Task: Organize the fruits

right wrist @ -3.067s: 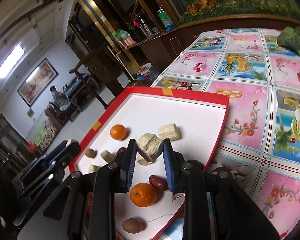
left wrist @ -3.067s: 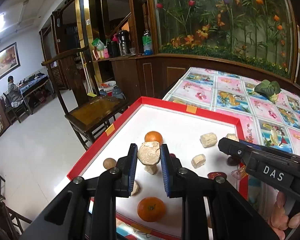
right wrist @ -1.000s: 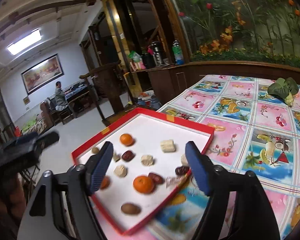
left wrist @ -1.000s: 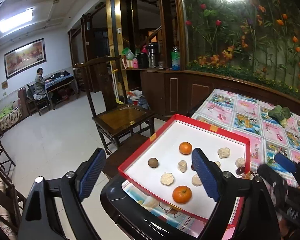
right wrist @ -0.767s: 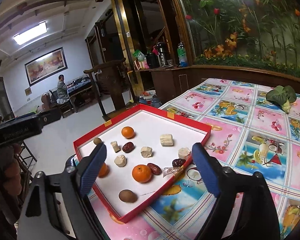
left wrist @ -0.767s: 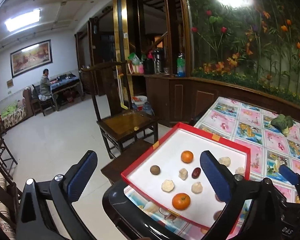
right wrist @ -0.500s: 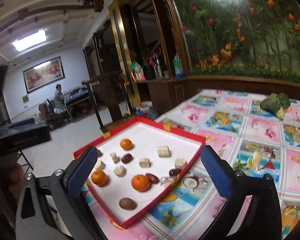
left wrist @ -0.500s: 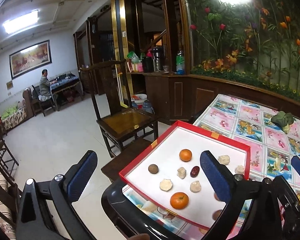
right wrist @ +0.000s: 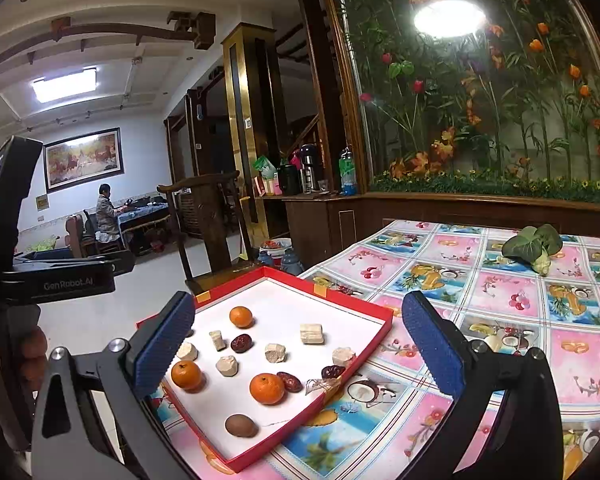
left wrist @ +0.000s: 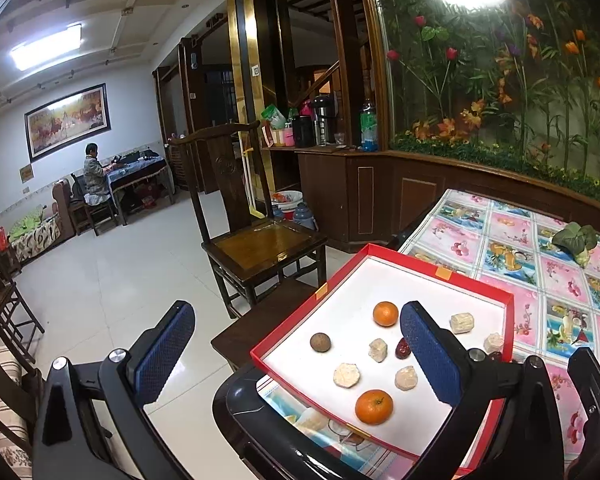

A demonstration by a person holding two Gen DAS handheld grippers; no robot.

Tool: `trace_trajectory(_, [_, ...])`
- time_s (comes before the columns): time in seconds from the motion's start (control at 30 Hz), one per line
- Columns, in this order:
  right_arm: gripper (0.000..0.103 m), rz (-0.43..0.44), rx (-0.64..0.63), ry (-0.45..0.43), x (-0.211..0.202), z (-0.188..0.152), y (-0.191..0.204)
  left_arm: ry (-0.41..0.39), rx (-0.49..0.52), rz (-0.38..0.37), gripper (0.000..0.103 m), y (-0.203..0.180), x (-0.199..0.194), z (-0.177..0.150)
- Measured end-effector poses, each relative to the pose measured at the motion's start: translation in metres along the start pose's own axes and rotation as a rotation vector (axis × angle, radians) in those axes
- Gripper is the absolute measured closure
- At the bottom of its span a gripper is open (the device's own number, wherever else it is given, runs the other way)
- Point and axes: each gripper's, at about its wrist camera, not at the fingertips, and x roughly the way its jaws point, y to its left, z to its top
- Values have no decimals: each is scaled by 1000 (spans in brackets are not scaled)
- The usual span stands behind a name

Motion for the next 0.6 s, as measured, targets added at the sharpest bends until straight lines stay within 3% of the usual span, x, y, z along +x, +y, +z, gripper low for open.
trace_trajectory(0.6, [0, -6, -40, 1, -4, -4, 9, -35, 1, 17, 0, -5, -6, -1])
